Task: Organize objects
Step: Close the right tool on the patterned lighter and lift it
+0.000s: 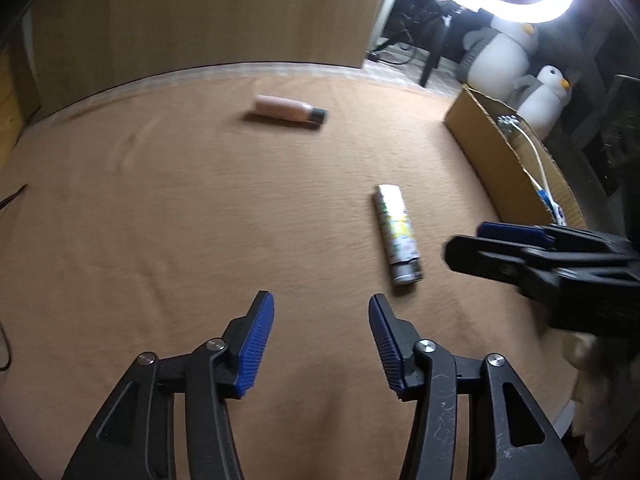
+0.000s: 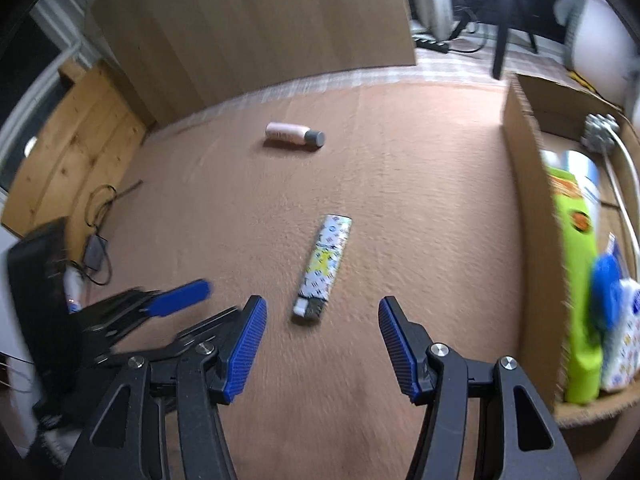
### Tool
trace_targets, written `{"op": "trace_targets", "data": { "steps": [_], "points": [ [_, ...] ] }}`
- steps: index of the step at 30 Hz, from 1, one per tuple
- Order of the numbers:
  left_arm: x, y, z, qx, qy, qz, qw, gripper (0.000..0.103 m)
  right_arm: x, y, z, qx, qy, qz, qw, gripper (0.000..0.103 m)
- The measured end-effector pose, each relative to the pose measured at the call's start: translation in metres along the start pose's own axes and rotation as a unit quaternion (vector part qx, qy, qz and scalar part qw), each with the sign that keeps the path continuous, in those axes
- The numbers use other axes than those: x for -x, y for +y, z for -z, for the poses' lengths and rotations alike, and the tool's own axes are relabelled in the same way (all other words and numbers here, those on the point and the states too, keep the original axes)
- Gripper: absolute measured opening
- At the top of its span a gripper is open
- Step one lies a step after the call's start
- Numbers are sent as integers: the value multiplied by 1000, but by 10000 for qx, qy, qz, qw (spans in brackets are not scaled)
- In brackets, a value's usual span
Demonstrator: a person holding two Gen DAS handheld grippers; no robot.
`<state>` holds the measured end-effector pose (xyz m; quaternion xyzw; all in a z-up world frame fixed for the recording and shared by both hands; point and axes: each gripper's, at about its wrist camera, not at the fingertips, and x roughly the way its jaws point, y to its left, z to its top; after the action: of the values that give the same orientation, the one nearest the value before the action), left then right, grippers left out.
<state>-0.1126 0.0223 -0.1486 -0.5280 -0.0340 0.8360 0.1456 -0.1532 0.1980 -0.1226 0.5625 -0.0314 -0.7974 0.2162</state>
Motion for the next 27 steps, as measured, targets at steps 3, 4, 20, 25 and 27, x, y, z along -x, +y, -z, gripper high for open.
{"op": "trace_targets", "data": {
  "steps": [3, 4, 20, 25, 27],
  "points": [
    [6, 16, 4, 132, -21, -28, 9999, 61, -16, 9, -7, 70, 99, 140, 9998, 54],
    [6, 20, 4, 168, -21, -29, 9999, 61, -21, 12, -10, 87, 117, 190, 9997, 54],
    [6, 29, 1, 302, -91, 148, 9994, 61, -52, 23, -17, 368, 433, 662, 9962, 22],
    [1, 29, -1, 391, -52, 236, 9989, 61, -50, 22, -16, 435, 429, 609, 9963, 22],
    [-2, 26, -2, 354, -60, 260, 9990, 61, -49, 21, -14, 432, 392, 584, 9966, 21]
  ]
}}
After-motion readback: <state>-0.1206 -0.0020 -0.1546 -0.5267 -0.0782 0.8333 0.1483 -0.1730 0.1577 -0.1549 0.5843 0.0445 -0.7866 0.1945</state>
